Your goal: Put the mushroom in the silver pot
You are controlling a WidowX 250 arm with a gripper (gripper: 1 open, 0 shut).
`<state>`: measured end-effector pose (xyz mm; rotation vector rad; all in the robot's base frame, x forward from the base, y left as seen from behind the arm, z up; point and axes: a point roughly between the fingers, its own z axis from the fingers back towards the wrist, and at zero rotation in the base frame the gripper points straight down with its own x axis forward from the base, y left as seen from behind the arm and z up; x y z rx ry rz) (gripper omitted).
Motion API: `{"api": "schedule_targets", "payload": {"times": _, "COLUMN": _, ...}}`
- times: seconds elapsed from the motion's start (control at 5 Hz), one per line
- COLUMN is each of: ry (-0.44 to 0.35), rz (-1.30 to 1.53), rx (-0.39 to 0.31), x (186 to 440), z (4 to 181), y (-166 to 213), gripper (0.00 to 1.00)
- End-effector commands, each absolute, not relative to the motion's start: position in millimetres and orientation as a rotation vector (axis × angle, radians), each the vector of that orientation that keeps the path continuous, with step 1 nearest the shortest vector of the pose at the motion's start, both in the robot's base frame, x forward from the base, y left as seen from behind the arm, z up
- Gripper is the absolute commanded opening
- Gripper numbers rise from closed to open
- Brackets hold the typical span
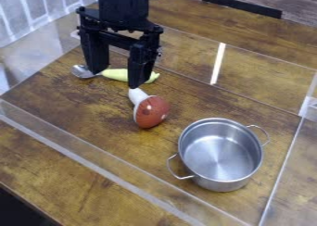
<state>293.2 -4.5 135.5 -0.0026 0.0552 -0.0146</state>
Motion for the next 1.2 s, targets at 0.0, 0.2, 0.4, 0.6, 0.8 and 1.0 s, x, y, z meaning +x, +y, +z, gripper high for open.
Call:
{"api": "schedule_targets", "payload": {"times": 0.0, "ry": 0.054, "rz": -0.059, "rx": -0.007, "x": 302, "z": 134.9, "y": -13, "gripper": 1.00}}
{"api": "schedule_targets", "payload": {"times": 0.2, "ry": 0.042, "rz": -0.097, "rx": -0.013, "x": 311, "z": 112.8, "y": -18, "gripper": 1.00}}
{"api": "schedule_targets", "payload": {"times": 0.4, "ry": 0.032, "rz": -0.142, "rx": -0.022, "x": 317, "z": 90.9, "y": -23, "gripper": 1.00}}
{"api": "schedule_targets", "payload": {"times": 0.6, "ry": 0.024, "rz": -0.099, "rx": -0.038, "x": 322, "z": 81.5, "y": -27, "gripper": 1.00}}
{"api": "schedule_targets", "payload": {"times": 0.8, "ry": 0.023, "rz": -0.056, "rx": -0.046, "x": 325, "z": 77.1, "y": -29, "gripper": 0.00}}
{"api": "schedule_targets", "payload": {"times": 1.0, "ry": 0.021, "rz": -0.049, "rx": -0.047, "x": 318, "z": 76.6, "y": -24, "gripper": 0.00}}
